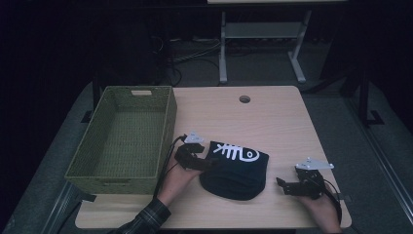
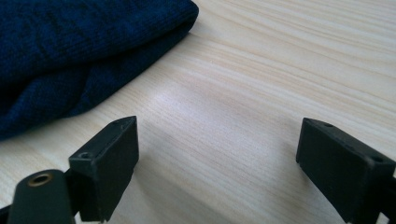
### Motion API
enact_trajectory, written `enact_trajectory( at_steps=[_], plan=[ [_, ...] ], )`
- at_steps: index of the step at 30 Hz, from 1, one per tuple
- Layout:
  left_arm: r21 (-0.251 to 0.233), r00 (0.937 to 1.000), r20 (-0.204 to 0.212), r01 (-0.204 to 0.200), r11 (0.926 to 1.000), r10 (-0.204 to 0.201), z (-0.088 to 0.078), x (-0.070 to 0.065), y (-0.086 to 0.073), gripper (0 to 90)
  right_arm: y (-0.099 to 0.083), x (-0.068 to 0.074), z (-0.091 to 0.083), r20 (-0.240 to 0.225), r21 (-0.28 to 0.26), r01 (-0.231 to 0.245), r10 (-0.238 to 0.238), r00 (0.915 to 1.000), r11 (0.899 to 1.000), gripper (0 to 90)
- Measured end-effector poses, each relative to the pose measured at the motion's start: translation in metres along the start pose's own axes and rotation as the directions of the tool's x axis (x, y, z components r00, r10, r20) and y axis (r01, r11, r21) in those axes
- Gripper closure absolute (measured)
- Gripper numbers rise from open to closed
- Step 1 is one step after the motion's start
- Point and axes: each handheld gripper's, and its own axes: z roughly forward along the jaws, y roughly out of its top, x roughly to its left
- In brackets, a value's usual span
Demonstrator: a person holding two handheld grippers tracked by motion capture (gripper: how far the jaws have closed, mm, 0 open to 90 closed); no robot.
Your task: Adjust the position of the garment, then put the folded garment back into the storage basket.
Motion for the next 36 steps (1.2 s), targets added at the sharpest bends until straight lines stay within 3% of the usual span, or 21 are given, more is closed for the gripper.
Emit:
enact_trajectory(
  at_steps=[2, 13, 22, 27, 36],
  plan=[
    [-0.002, 0.9999, -0.007, 0.011, 0.9999, -0.011, 0.003, 0.001, -0.001, 20.3, 0.000, 0.000, 0.001, 0.014, 0.008, 0.019, -0.019, 0.9997, 1.000, 10.3],
    [0.035, 0.9994, 0.002, 0.036, 0.9988, -0.036, 0.020, 0.009, -0.008, 16.0, 0.001, 0.000, 0.002, 0.010, 0.011, 0.016, -0.016, 0.9998, 1.000, 10.0],
    [0.042, 0.9998, -0.007, 0.019, 0.9989, -0.018, 0.027, 0.006, -0.017, 16.4, 0.001, 0.000, 0.002, 0.010, 0.011, 0.016, -0.016, 0.9998, 1.000, 9.9],
    [0.047, 0.9997, 0.022, 0.005, 0.9989, -0.006, 0.025, 0.002, -0.017, 32.4, 0.001, 0.000, 0.002, 0.010, 0.012, 0.015, -0.015, 0.9998, 1.000, 9.9],
    [0.039, 0.9965, 0.082, 0.008, 0.9992, -0.011, 0.026, 0.000, -0.018, 52.6, 0.001, 0.000, 0.002, 0.010, 0.011, 0.016, -0.016, 0.9998, 1.000, 10.0]
  ],
)
